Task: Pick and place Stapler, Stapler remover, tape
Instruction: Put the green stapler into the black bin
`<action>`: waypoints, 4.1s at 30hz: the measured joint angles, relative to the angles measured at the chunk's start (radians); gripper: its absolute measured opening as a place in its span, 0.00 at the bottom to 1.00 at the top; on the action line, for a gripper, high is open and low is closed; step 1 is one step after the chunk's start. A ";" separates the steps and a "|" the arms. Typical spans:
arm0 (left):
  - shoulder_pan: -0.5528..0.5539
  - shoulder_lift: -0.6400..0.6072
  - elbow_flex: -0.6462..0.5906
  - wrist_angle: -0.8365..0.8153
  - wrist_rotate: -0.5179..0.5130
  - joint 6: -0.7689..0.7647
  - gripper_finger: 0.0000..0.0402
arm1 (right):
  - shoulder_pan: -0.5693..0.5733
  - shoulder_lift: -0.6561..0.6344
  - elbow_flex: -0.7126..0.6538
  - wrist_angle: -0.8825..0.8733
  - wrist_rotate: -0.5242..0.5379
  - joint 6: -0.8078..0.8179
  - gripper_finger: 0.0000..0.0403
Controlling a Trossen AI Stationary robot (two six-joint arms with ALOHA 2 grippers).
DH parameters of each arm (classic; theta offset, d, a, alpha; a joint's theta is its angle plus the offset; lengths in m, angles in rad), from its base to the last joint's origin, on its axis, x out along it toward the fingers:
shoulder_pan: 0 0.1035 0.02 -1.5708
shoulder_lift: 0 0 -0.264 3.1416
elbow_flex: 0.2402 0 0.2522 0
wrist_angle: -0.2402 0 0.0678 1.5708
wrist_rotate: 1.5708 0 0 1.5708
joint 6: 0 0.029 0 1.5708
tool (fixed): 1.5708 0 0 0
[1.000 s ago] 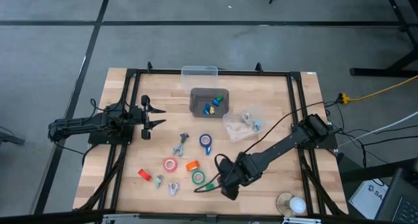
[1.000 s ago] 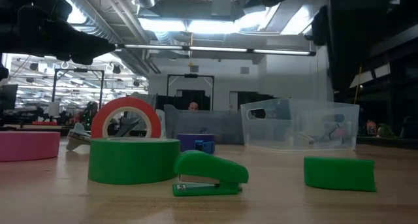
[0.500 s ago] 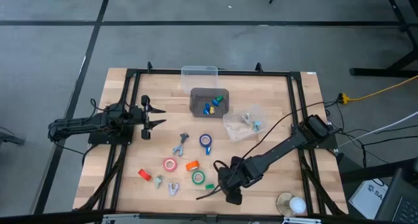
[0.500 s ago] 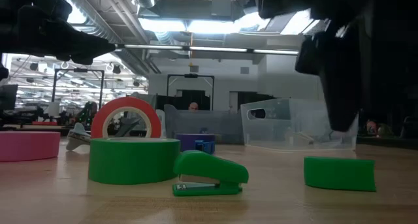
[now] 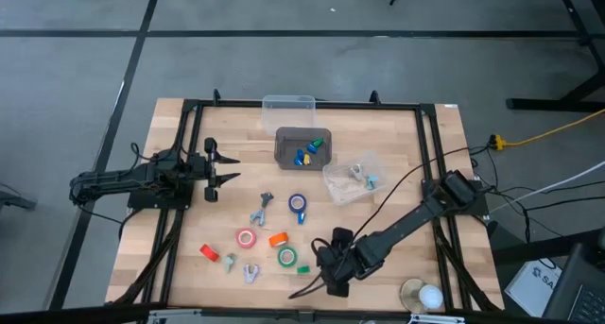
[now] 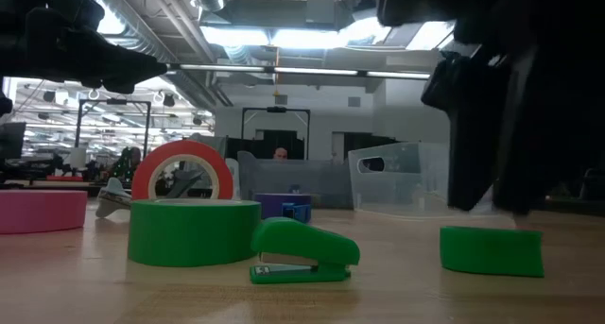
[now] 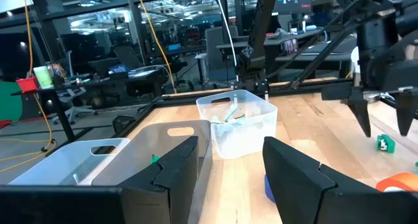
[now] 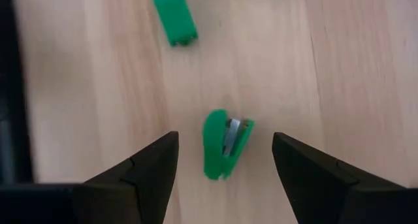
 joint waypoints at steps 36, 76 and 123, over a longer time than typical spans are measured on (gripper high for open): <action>0.000 0.000 0.000 0.000 0.000 0.000 0.42 | -0.028 0.047 0.001 0.066 0.061 0.091 0.04; 0.000 0.000 0.000 0.000 0.000 0.000 0.42 | -0.109 -0.001 0.001 -0.044 -0.101 0.129 0.10; 0.000 0.000 0.000 0.000 0.000 0.000 0.42 | -0.156 -0.020 0.142 -0.935 -0.394 -0.533 0.10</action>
